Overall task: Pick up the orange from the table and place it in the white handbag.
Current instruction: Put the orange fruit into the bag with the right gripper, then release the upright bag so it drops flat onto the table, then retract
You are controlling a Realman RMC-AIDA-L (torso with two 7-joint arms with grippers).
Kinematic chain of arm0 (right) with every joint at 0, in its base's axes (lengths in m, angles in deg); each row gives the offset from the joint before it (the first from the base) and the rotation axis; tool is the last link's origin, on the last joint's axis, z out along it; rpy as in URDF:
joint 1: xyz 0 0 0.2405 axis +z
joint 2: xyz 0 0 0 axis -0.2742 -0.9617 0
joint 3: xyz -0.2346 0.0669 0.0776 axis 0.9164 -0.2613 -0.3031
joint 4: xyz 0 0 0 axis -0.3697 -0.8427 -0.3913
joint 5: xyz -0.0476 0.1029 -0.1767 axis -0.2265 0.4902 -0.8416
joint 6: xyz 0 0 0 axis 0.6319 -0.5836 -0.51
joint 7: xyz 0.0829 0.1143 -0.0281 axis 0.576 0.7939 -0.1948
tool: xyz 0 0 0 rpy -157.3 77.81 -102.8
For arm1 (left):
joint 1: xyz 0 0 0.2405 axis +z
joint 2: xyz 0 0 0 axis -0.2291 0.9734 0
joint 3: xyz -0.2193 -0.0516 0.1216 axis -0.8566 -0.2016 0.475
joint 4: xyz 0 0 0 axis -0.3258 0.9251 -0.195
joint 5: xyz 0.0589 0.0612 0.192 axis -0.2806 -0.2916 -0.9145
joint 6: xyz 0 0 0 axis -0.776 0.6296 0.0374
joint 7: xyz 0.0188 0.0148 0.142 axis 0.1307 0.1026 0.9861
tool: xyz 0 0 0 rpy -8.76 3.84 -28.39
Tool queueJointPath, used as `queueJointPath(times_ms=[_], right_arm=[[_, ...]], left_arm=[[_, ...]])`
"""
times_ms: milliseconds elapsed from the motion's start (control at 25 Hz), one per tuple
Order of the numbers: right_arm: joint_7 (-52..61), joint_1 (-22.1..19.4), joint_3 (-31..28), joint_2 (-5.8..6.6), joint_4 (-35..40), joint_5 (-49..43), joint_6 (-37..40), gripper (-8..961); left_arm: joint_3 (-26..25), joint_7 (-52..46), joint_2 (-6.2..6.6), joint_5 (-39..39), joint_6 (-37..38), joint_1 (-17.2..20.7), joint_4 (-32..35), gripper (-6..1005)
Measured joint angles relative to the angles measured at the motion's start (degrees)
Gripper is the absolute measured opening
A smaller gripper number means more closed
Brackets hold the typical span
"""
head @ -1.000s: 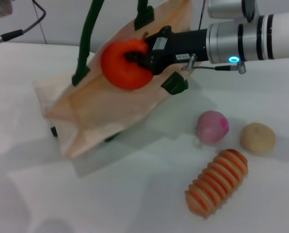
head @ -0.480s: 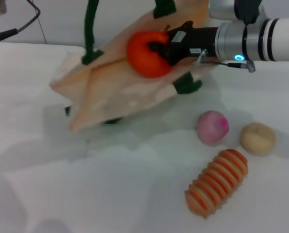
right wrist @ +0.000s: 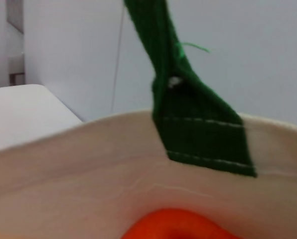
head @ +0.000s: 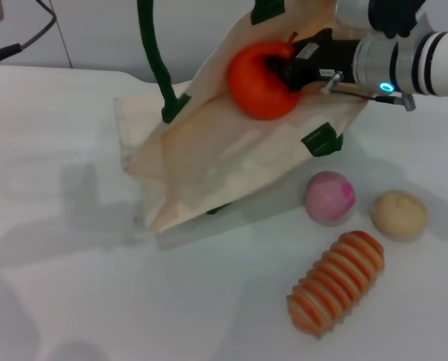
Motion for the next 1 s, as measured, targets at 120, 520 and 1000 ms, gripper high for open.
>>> queueJointPath(times_ms=[120,520,1000], right_arm=[[0.19,0.0,-0.08,0.04,0.0,0.0,1.3,74],[0.3,-0.02,-0.06,0.25,0.41,1.27,2.22,76],[2.37,-0.1,4.51,0.57,0.67,0.86,-1.96,213]], left_arm=[[0.0,0.02,0.0,0.12,-0.17,0.26,0.03,177],[-0.01,0.1,0.0,0.79,-0.82,1.46,0.05,187],[-0.12,-0.64,0.08,3.06,-4.41,3.81,1.61,200]])
